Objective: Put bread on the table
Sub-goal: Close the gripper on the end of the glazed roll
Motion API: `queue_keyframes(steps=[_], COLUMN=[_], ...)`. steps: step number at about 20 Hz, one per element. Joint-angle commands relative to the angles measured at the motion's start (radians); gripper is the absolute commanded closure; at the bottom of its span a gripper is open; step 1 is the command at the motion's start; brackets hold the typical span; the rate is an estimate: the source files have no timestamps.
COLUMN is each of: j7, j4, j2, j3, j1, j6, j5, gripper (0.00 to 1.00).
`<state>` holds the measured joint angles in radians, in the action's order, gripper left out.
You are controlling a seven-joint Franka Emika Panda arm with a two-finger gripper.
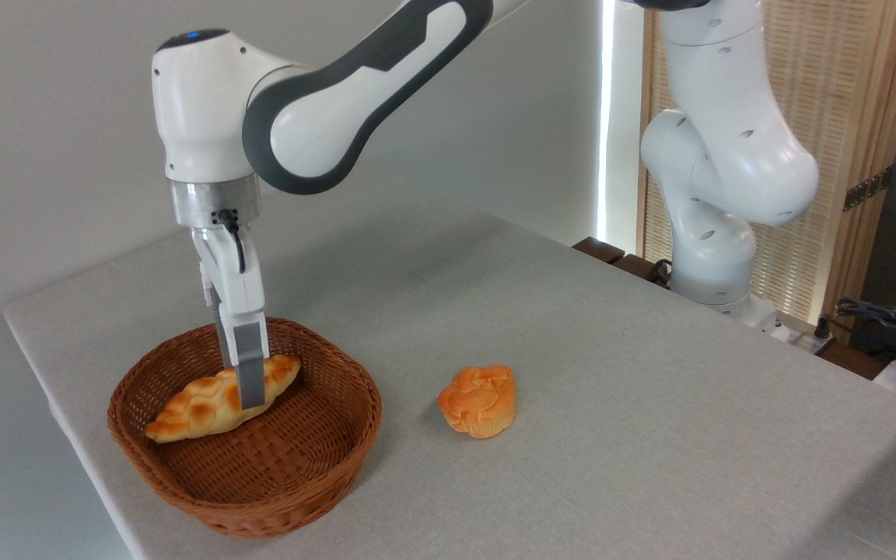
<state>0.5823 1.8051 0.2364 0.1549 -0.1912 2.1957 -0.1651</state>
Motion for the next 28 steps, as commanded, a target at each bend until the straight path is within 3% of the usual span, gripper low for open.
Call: queue_keyframes(steps=[1, 6, 8, 10, 12, 15, 19, 23, 26, 28], j7=[-0.010, -0.033, -0.032, -0.027, -0.025, -0.029, -0.025, -0.027, -0.027, -0.025], j4=[0.023, 0.062, 0.065, 0.065, 0.065, 0.108, 0.105, 0.088, 0.054, 0.033], j2=[0.012, 0.026, 0.024, 0.020, 0.023, 0.026, 0.020, -0.008, -0.049, -0.078], j3=[-0.003, -0.003, -0.001, 0.000, 0.000, 0.000, 0.000, -0.001, -0.011, -0.011], j1=[-0.010, -0.011, -0.011, -0.013, -0.020, -0.039, -0.036, -0.027, -0.019, -0.002], j6=[0.025, 0.136, 0.134, 0.130, 0.127, 0.127, 0.133, 0.131, 0.112, 0.047], j5=[-0.054, -0.053, -0.053, -0.053, -0.053, -0.053, -0.047, -0.033, 0.067, 0.100], gripper=[0.00, 0.00, 0.16, 0.53, 0.74, 0.74, 0.87, 0.87, 0.86, 0.86])
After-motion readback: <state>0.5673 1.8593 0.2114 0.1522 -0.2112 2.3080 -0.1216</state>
